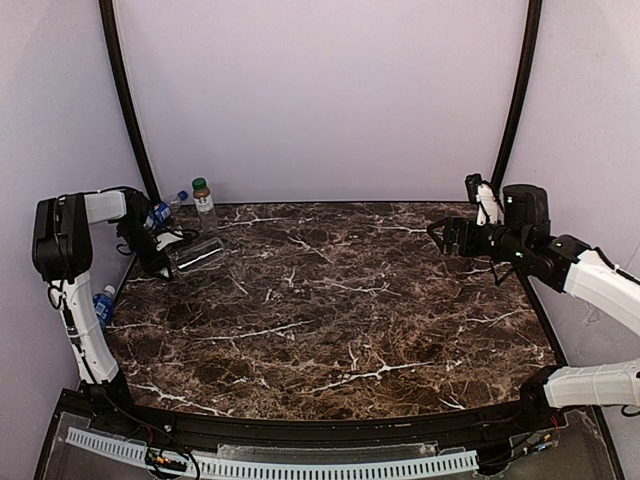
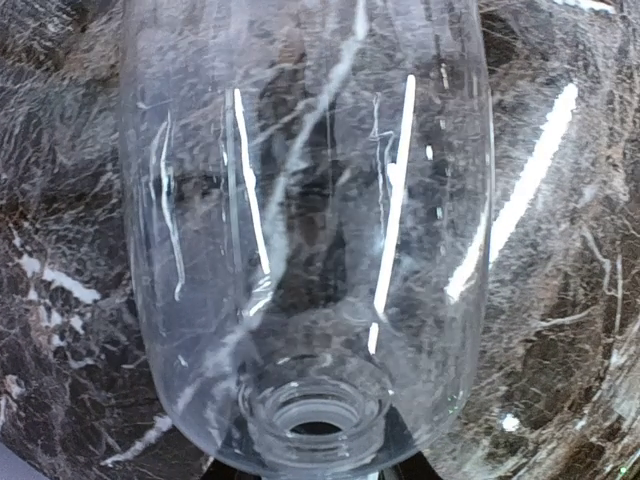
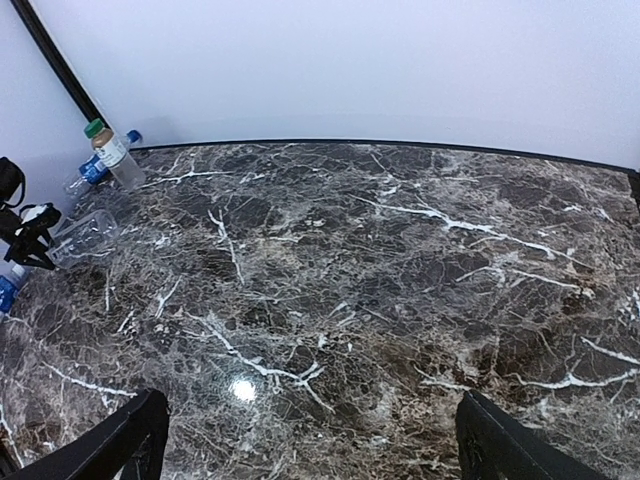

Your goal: Unscrew the bottle caps

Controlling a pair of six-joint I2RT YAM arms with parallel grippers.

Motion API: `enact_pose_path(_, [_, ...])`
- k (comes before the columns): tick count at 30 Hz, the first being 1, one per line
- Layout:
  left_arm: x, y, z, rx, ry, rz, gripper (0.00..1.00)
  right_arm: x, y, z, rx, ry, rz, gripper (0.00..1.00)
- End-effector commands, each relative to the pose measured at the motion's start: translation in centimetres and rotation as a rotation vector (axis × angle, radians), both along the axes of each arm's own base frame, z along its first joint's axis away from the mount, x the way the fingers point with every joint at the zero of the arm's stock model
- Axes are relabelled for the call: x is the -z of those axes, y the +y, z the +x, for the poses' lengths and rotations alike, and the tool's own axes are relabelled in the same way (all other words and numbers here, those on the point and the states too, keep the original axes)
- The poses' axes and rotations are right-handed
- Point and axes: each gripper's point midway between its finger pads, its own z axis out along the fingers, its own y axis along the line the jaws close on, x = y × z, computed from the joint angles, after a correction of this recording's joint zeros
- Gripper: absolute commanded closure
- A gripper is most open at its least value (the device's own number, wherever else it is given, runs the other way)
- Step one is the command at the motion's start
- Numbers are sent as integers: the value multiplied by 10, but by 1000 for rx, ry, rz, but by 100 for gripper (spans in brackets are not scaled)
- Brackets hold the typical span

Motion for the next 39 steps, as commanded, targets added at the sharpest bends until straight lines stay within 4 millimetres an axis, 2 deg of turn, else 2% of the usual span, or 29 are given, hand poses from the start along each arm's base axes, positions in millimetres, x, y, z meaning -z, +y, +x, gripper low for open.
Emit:
enact_pose_path(1, [-46, -36, -35, 57, 33, -74, 99, -30, 21, -14, -150, -78, 58, 1])
enact_pose_path(2, [-57, -42, -42, 84, 12, -67, 99, -36, 30, -19, -204, -98, 73, 1])
enact_pose_path(4, [-76, -68, -61, 171, -5, -51, 99, -53, 54, -31, -327, -183, 73, 1])
enact_pose_path(5, [-81, -87, -75, 234, 7, -46, 99, -57, 66, -37, -375, -213, 51, 2])
enact_pose_path(6, [-98, -98, -83, 269, -33, -43, 99, -66, 79, -41, -411, -262, 17, 1])
enact_pose_path(7, [-105, -117, -97, 340, -28, -43, 99, -71, 92, -45, -445, -297, -29, 1])
enact_pose_path(8, [-121, -126, -106, 375, -72, -42, 99, -73, 106, -49, -482, -329, -82, 1])
enact_pose_path(9, [-127, -143, -119, 443, -77, -42, 99, -74, 120, -53, -520, -359, -137, 1])
enact_pose_path(10, [-141, -149, -128, 476, -124, -39, 99, -73, 134, -56, -568, -384, -197, 1])
enact_pose_path(11, [-152, -161, -142, 540, -154, -39, 99, -69, 151, -62, -634, -406, -252, 1])
enact_pose_path(13, [-167, -173, -157, 588, -149, -38, 99, -62, 181, -71, -741, -422, -333, 1])
enact_pose_path(15, [-175, -179, -163, 594, -142, -3, 99, -51, 210, -76, -841, -393, -386, 1])
enact_pose_path(16, [-175, -175, -162, 599, -150, 51, 99, -47, 222, -77, -879, -368, -400, 1])
enact_pose_path(17, [-176, -179, -168, 632, -151, 79, 99, -49, 233, -78, -908, -347, -403, 1])
enact_pose_path(18, [-175, -174, -167, 640, -157, 138, 99, -49, 245, -78, -938, -322, -403, 1])
enact_pose_path(19, [-176, -177, -172, 664, -155, 165, 99, -47, 253, -79, -966, -289, -406, 1])
enact_pose_path(23, [-182, -173, -170, 695, -192, 277, 99, -32, 282, -86, -1081, -185, -406, 1])
enact_pose_path(27, [-195, -182, -164, 703, -260, 265, 99, -5, 301, -107, -1232, -51, -320, 1])
enact_pose_path(30, [-204, -191, -166, 726, -285, 242, 99, 5, 311, -115, -1286, 46, -248, 1])
enact_pose_path(34, [-202, -195, -170, 775, -290, 288, 99, 3, 323, -113, -1300, 99, -196, 1])
enact_pose_path(36, [-201, -198, -170, 791, -296, 305, 99, 6, 330, -103, -1264, 109, -201, 1])
enact_pose_path(39, [-205, -203, -169, 805, -315, 315, 99, 22, 337, -96, -1244, 156, -222, 7])
